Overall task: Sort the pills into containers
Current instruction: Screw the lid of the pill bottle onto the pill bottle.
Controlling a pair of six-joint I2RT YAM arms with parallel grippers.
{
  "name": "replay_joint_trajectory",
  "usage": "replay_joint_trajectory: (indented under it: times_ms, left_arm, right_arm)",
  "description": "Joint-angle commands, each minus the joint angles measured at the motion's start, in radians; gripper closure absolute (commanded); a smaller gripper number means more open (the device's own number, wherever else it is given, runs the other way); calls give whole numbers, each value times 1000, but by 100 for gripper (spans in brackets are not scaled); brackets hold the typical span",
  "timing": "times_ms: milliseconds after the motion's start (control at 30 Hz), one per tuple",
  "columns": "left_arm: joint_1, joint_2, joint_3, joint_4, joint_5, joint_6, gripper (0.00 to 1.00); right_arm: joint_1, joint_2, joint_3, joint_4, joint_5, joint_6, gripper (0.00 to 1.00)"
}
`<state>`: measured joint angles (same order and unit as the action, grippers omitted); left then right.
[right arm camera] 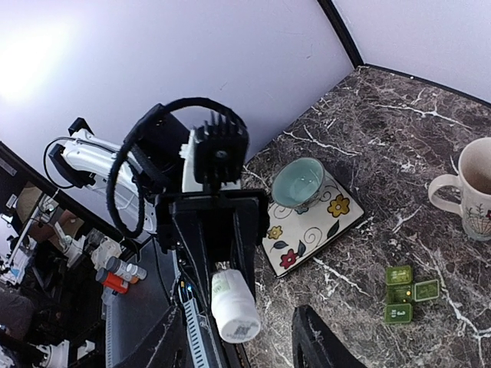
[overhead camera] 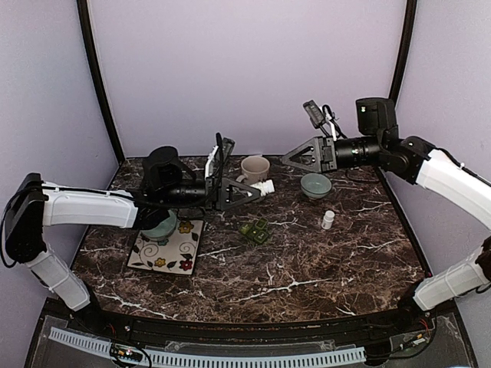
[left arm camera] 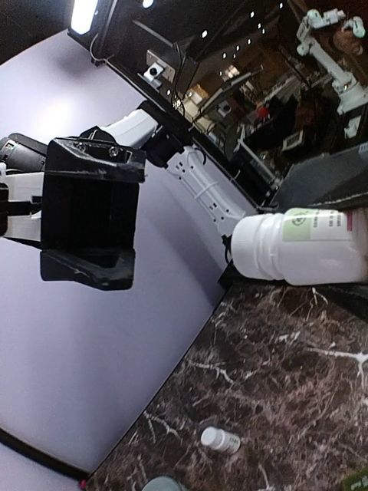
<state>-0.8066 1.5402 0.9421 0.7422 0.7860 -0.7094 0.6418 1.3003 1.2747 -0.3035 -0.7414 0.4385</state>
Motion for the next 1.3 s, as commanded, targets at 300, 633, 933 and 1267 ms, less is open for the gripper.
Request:
replay_joint_trajectory:
  times_ms: [300,633,933,1267]
  left_arm:
    - [45,179,62,539,309,-516,100]
    - [56,258,98,698,346,-657,100]
    - [61,285,122,740,363,-700,100]
    - [64,304,130,755,374,-715,100]
  right_arm:
    - [85,-25,41,-114,54,-150,53]
    - [131,-1,72,-147,63,-168,53]
    - [150,29,86,-179,96,-198,53]
    - [158,59,111,-188,85,-212,58]
